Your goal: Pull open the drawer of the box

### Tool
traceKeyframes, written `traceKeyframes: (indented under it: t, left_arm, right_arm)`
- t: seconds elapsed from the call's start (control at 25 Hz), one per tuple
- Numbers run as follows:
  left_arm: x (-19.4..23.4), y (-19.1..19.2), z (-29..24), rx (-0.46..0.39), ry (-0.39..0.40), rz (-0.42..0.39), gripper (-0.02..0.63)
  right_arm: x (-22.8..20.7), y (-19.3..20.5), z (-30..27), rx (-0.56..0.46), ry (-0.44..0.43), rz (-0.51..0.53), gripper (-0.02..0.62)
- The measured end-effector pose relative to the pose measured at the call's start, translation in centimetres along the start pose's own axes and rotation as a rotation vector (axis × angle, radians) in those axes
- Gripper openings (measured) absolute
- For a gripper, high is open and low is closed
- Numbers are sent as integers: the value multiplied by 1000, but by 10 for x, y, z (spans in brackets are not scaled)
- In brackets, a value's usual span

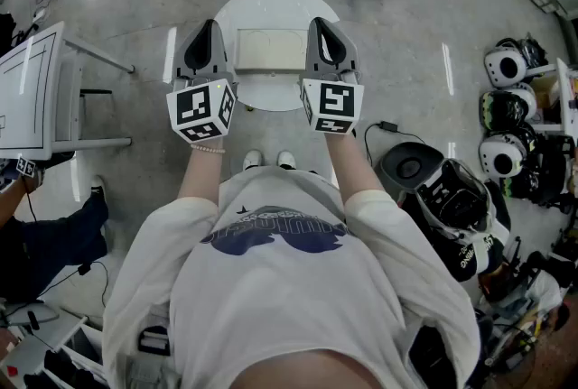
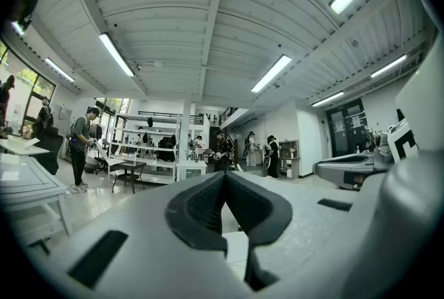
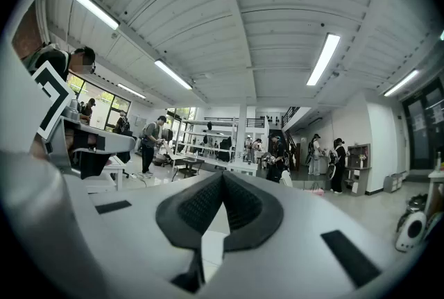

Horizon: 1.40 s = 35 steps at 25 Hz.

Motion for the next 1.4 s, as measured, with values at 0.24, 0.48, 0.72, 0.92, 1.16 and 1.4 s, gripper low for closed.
traceKeyframes:
  t: [0.24,0.48,0.72,0.92,1.16,1.4]
  left_arm:
    - [-4,-1,-4,-7,14,-9,6]
    - [7,4,1,-14,15,-2,6]
    - [35,20,18,5,46,18,6]
    - [33,36,21,83,92,74,8]
    - [32,62,58,210,-7,110,11]
    - [59,129,77,445,-64,209,132]
  right_arm:
    - [-1,2,-2,0,-7,8,-3]
    - [12,7,-3,1,-14,25,-3]
    - [43,13,-4,-22,-18,-43,-3]
    - [-1,23,4,-23,21,-203,62]
    - [-108,68,50,128,205,-262,109]
    - [-115,148,77,383,293,-293,147]
Point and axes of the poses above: the fingertips, and each gripper's own axes: z backward along the fingers, x to its left, y out of its underside, the point moved 8 cm from there along z, backward along the fingers, and after that the axes turned 7 degrees about -x, right-handed, at the moved point
